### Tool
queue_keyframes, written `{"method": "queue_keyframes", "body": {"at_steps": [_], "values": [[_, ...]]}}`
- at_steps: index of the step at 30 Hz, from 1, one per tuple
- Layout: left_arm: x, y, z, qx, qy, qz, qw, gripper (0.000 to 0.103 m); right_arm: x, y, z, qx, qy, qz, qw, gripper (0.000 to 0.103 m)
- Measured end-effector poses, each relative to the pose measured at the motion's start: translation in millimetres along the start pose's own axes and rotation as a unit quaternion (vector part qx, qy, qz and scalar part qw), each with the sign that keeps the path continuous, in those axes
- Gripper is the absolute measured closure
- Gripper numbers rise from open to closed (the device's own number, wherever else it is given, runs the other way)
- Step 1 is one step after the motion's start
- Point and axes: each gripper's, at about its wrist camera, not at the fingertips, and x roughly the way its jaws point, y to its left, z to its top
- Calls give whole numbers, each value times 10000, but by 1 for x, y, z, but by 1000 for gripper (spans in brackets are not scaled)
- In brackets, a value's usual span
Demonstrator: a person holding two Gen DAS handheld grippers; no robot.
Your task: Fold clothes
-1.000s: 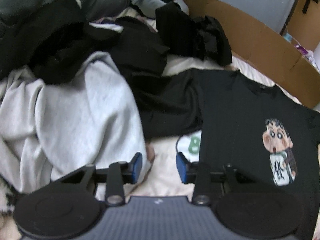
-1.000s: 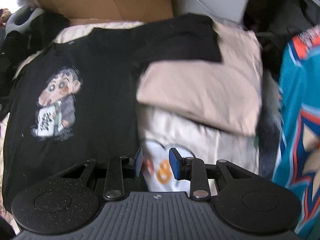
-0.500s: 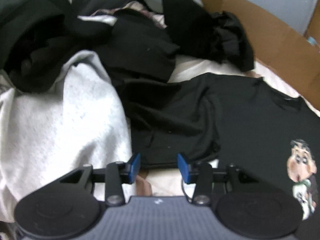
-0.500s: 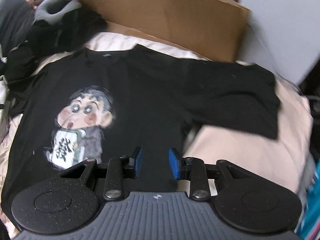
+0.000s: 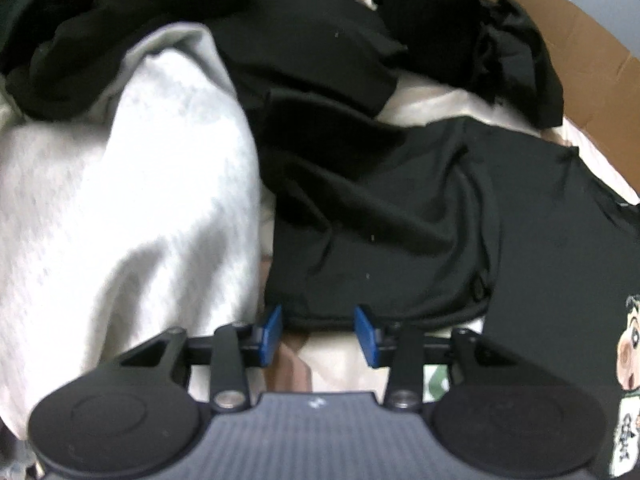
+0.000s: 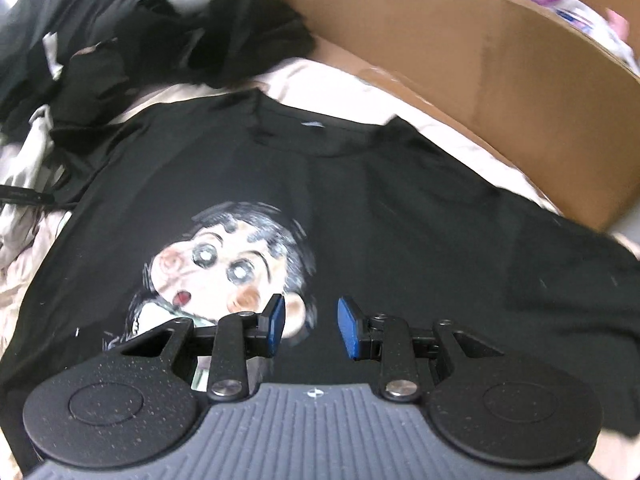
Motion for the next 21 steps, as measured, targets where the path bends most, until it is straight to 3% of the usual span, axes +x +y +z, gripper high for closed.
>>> {"method": "queue_keyframes", "body": {"at_steps": [11,18,21], "values": [[14,10,-8,-356,220,-106,9991,54,65,63,39,-817,-120,310,9961,67],[12,17,-21,-551,81,-231,9982,50,97,122,53,-963,-295,544,9934,67],[12,20,-22,-762,-70,-424,9962,42,107,145,57,-921,-379,636,9930,67]]}}
